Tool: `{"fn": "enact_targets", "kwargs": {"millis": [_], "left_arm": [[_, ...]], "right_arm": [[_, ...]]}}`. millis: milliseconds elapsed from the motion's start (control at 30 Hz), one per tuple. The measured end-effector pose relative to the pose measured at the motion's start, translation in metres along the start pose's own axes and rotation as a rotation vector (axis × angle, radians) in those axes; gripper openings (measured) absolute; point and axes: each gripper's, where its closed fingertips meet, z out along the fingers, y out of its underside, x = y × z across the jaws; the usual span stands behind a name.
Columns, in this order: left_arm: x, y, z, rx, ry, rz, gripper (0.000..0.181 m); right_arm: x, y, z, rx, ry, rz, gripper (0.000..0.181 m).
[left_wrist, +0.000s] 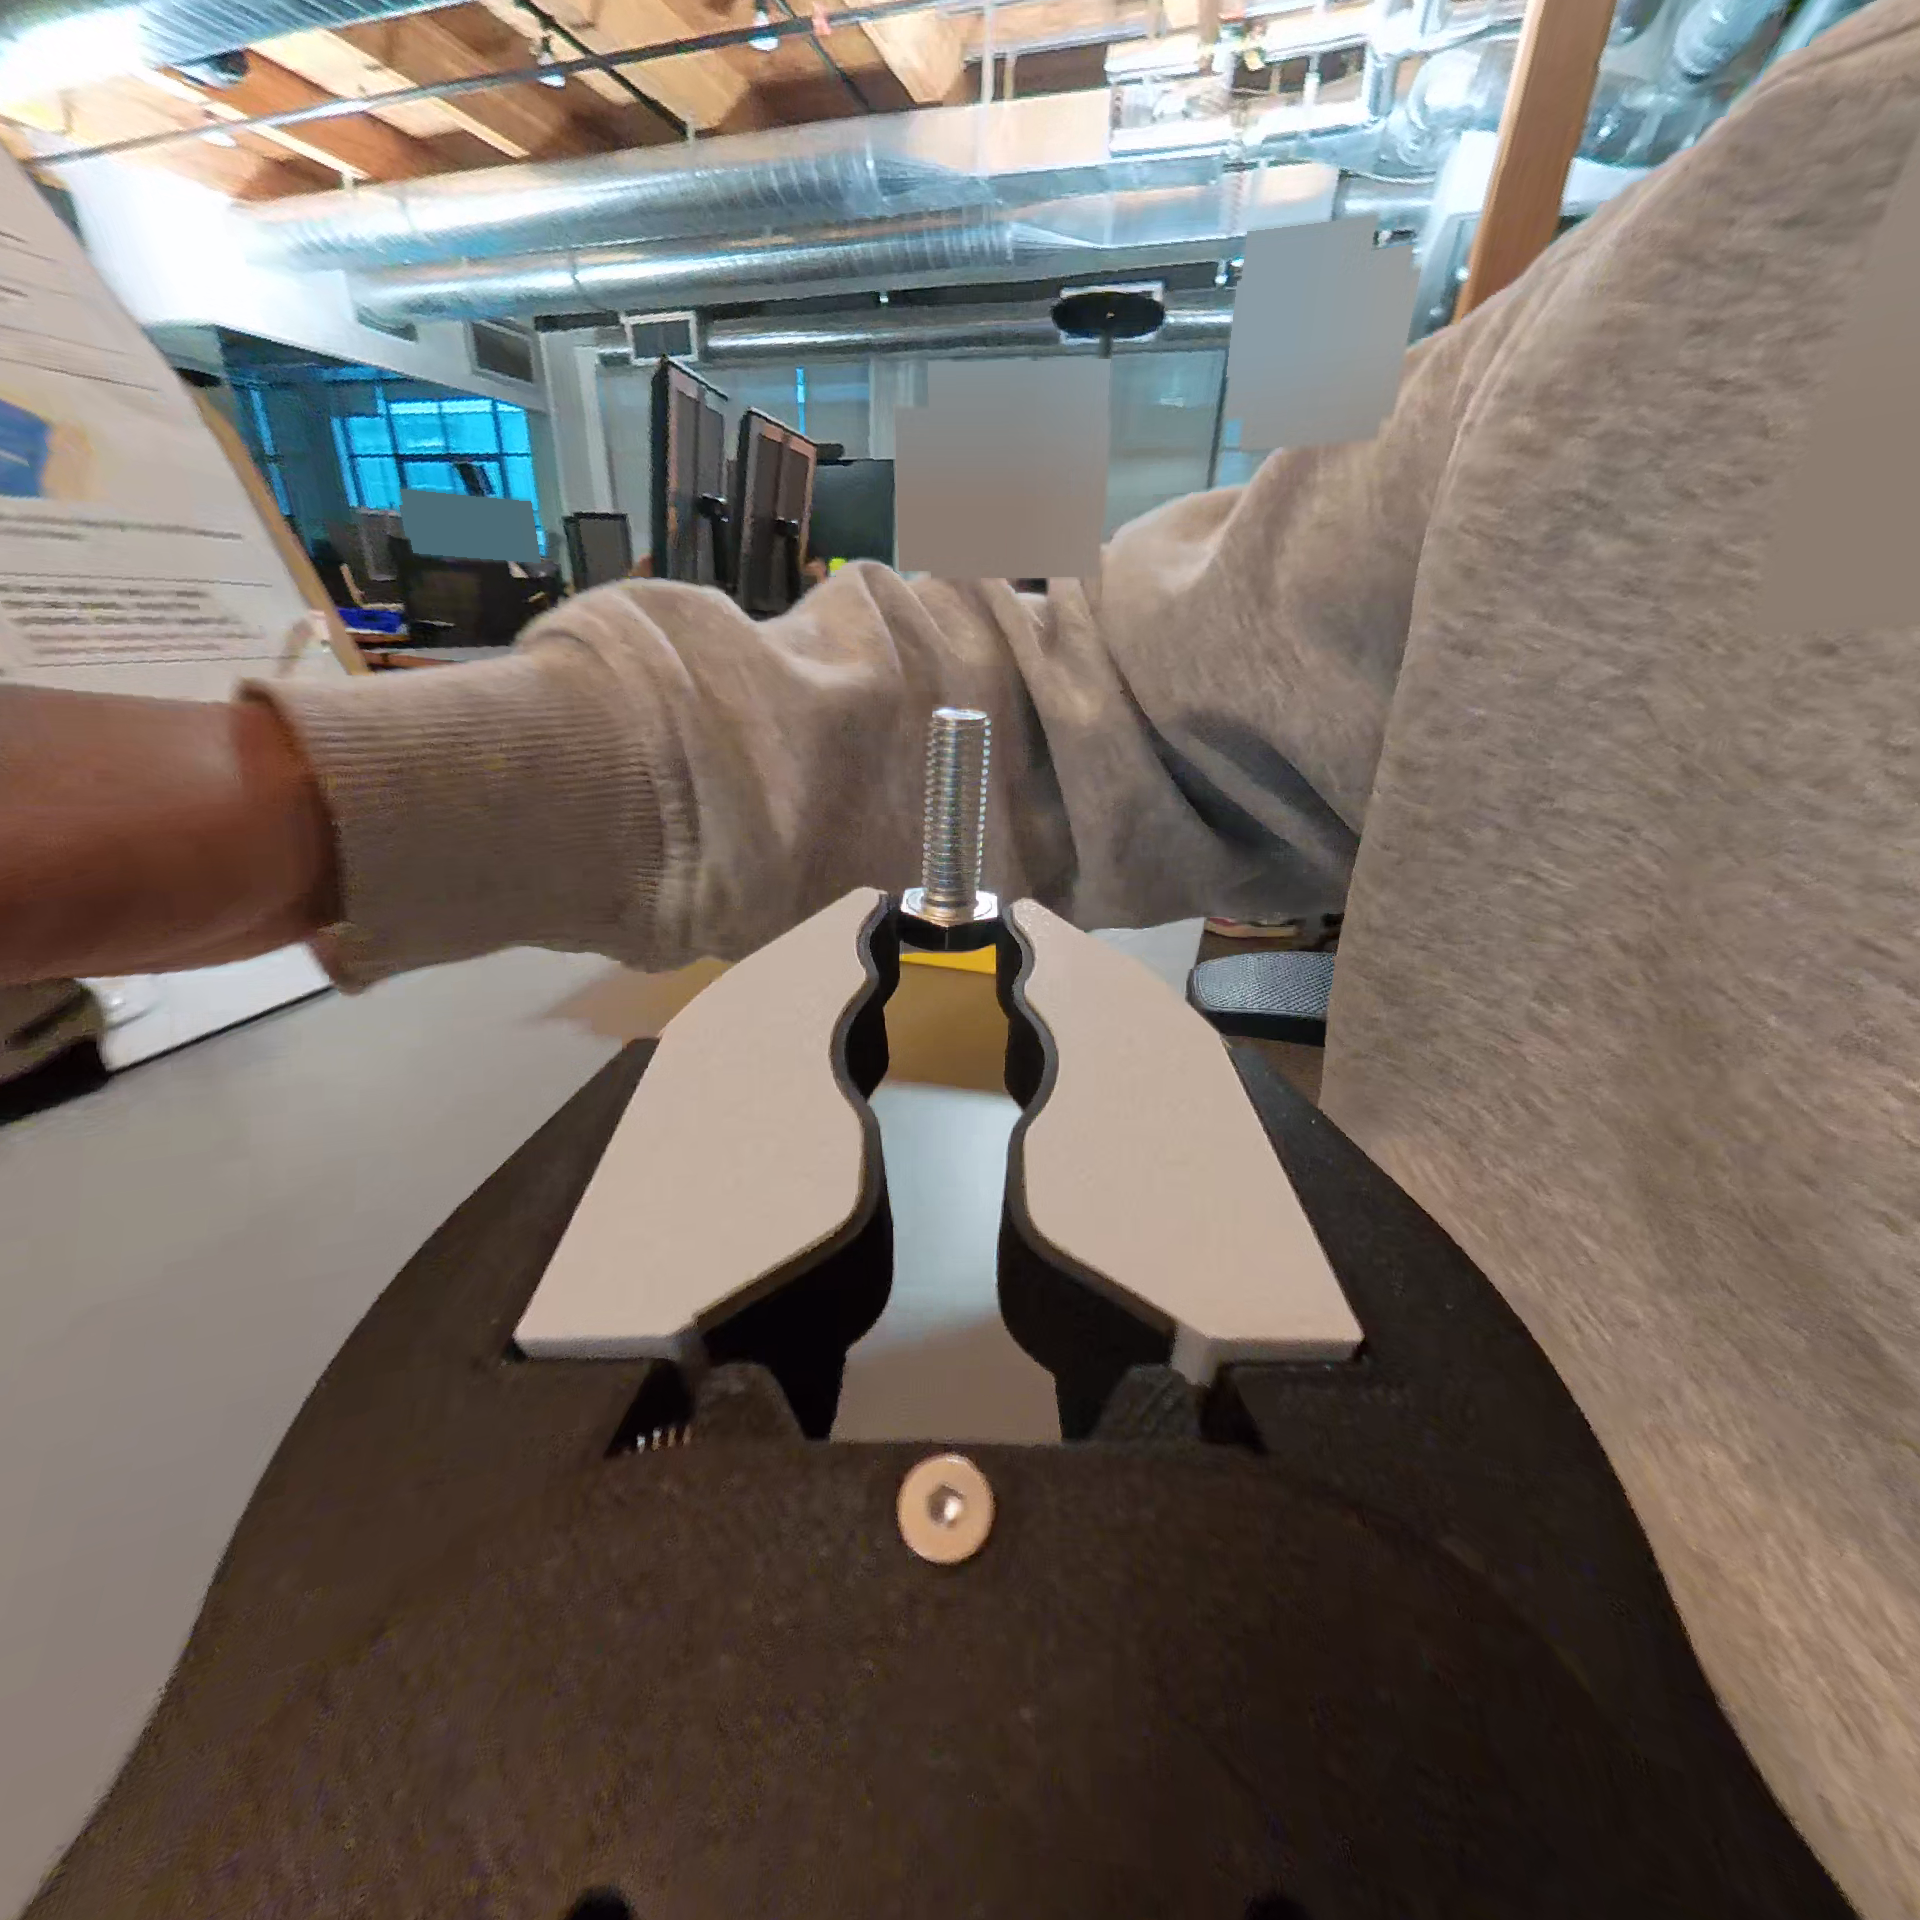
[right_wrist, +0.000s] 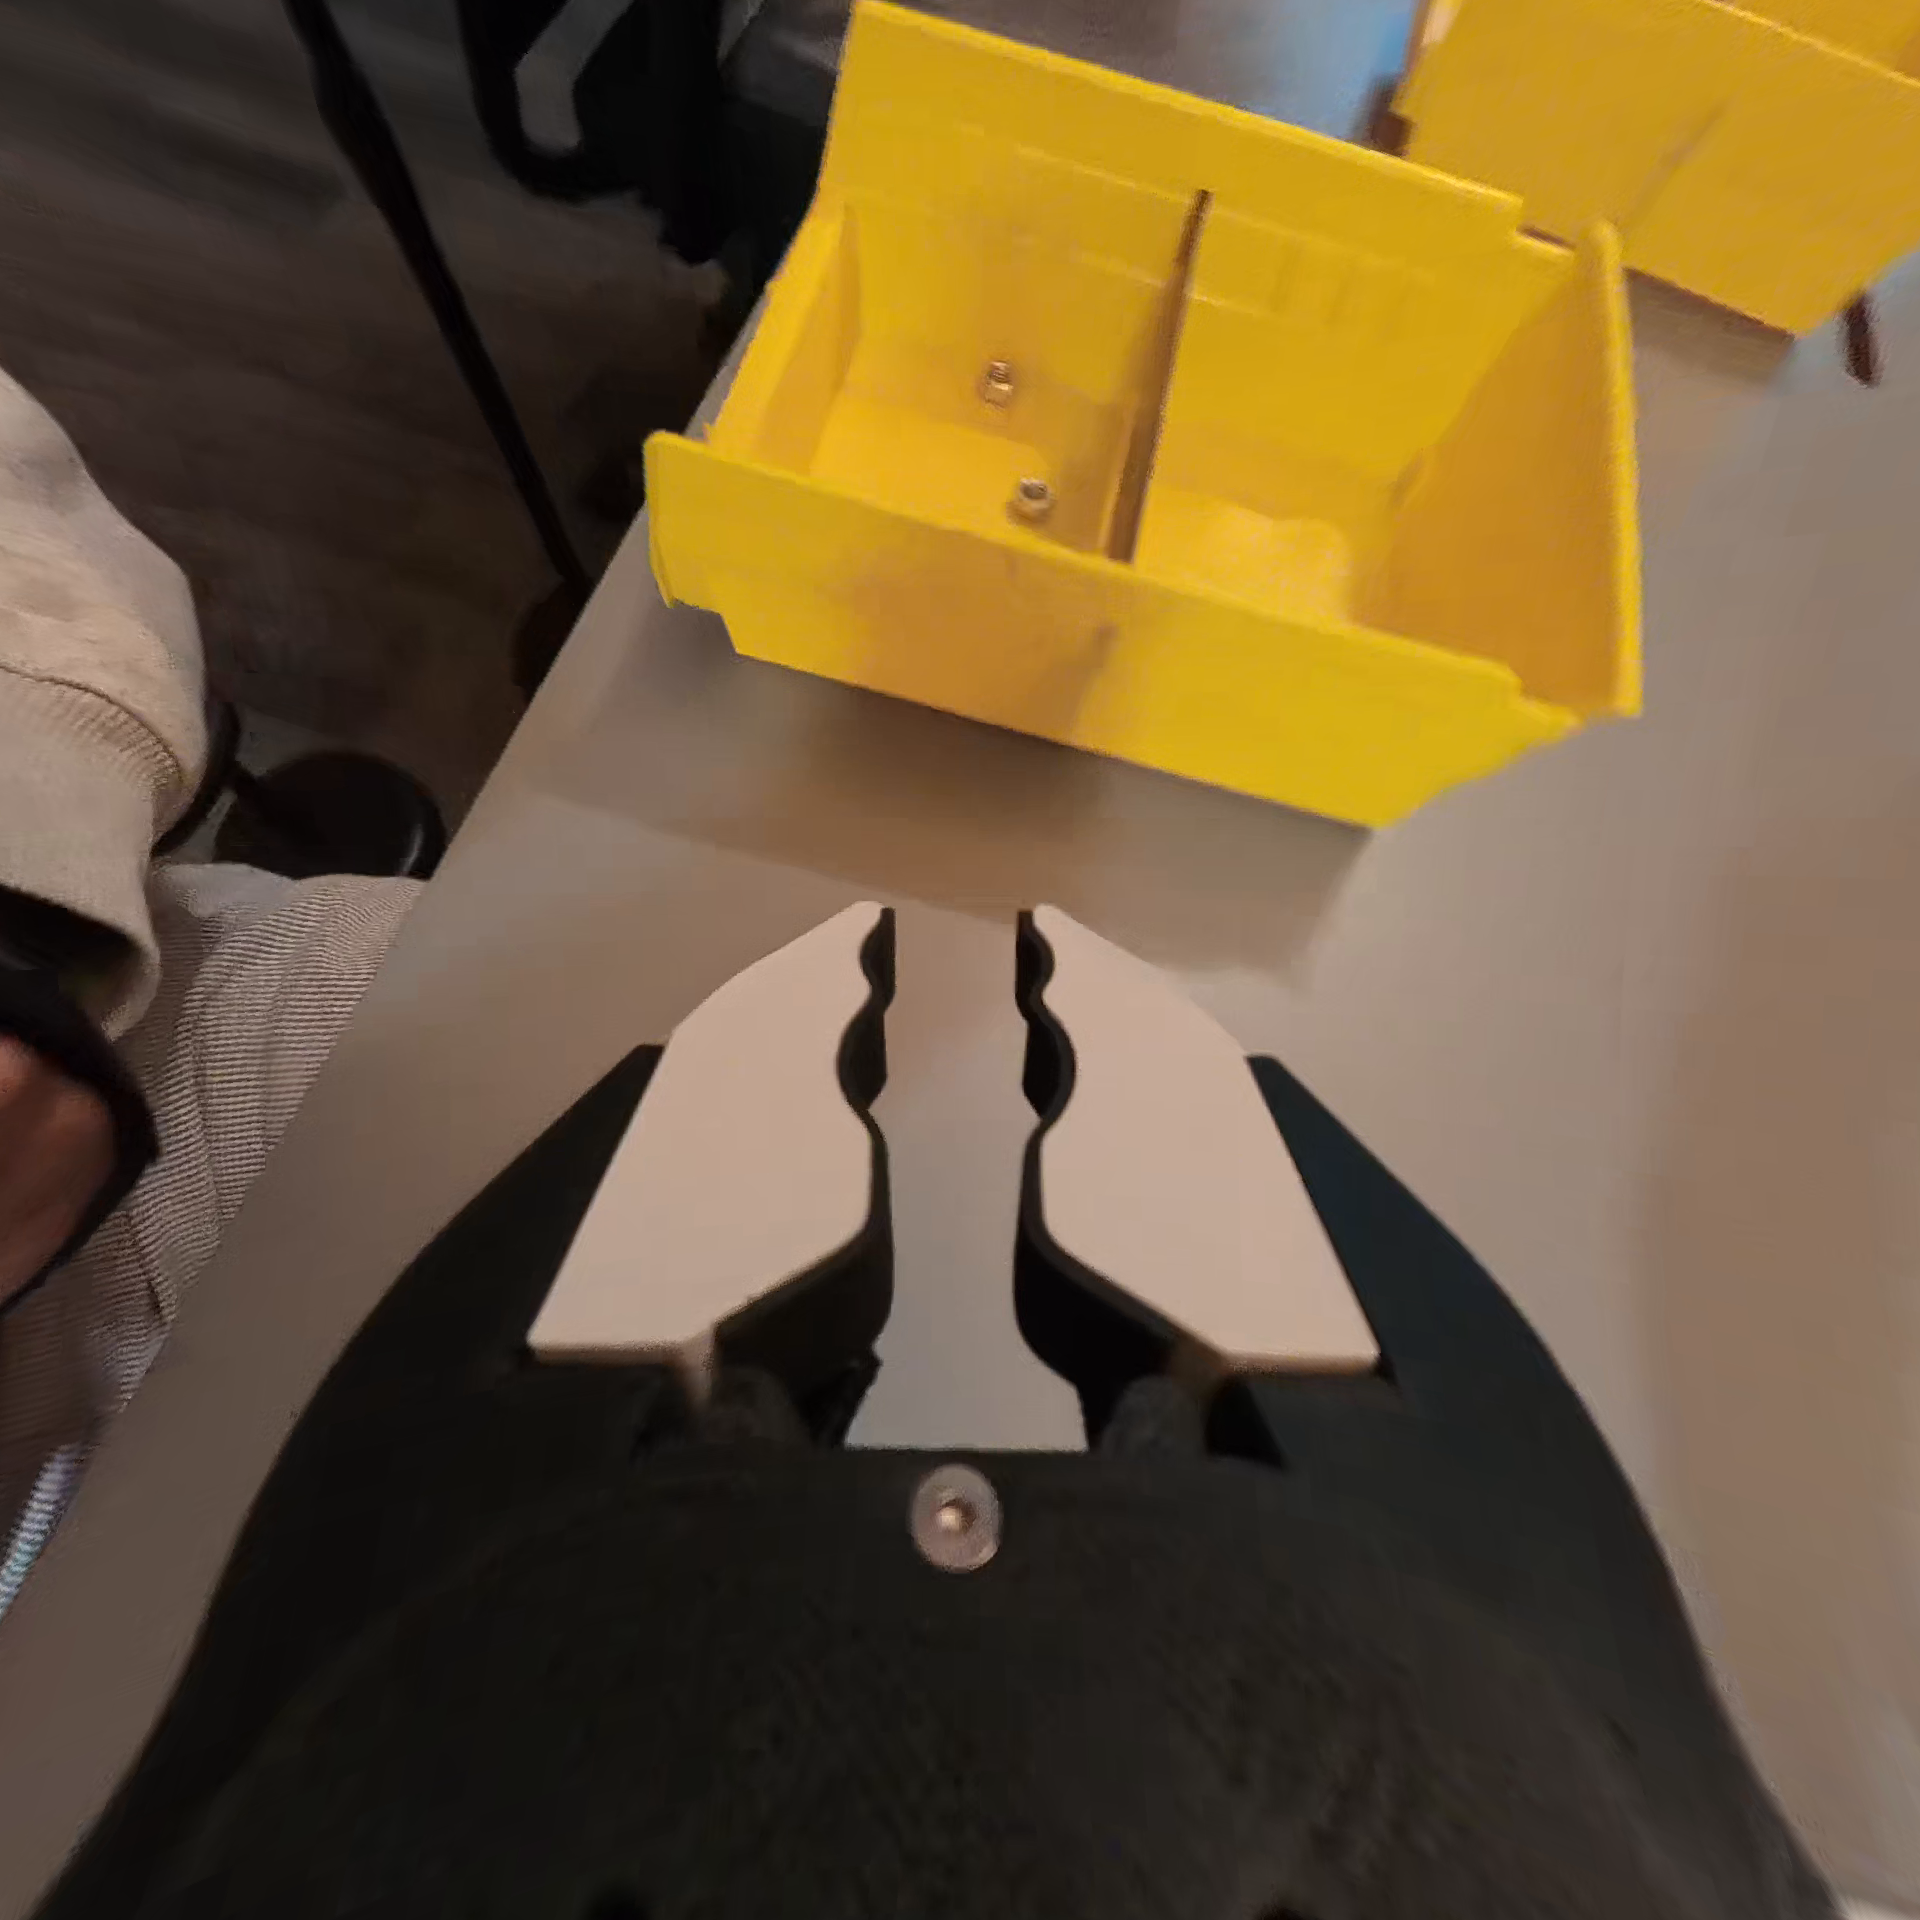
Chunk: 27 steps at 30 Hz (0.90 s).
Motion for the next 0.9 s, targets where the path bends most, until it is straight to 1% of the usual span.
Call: {"fn": "enact_targets", "kwargs": {"millis": [100, 233, 300, 367, 433, 500, 567, 633, 767, 900], "left_arm": [[-0.004, -0.006, -0.018, 0.023, -0.057, -0.003, 0.018], [-0.011, -0.017, -0.046, 0.052, -0.168, 0.021, 0.018], [-0.016, -0.02, -0.058, 0.05, -0.239, 0.059, 0.018], [-0.017, -0.023, -0.069, 0.055, -0.281, 0.061, 0.018], [-0.017, -0.024, -0.079, 0.061, -0.319, 0.048, 0.018], [-0.018, -0.024, -0.088, 0.061, -0.367, 0.048, 0.018], [-0.018, -0.024, -0.096, 0.055, -0.406, 0.067, 0.018], [-0.016, -0.023, -0.101, 0.048, -0.419, 0.072, 0.018], [-0.014, -0.024, -0.108, 0.071, -0.428, 0.033, 0.018], [-0.015, -0.03, -0.115, 0.108, -0.44, 0.018, 0.018]], "right_arm": [[-0.003, -0.035, 0.039, -0.056, -0.097, -0.07, 0.022], [-0.001, -0.084, 0.091, -0.119, -0.157, -0.237, 0.019], [0.0, -0.101, 0.118, -0.169, -0.174, -0.325, 0.018], [0.003, -0.109, 0.146, -0.24, -0.19, -0.403, 0.019], [0.01, -0.106, 0.172, -0.354, -0.184, -0.469, 0.021], [0.021, -0.094, 0.195, -0.504, -0.158, -0.545, 0.023], [0.029, -0.078, 0.212, -0.642, -0.148, -0.644, 0.025], [0.031, -0.064, 0.225, -0.739, -0.16, -0.742, 0.027], [0.031, -0.049, 0.244, -0.82, -0.197, -0.874, 0.031], [0.032, -0.044, 0.254, -0.868, -0.225, -0.913, 0.032]]}}
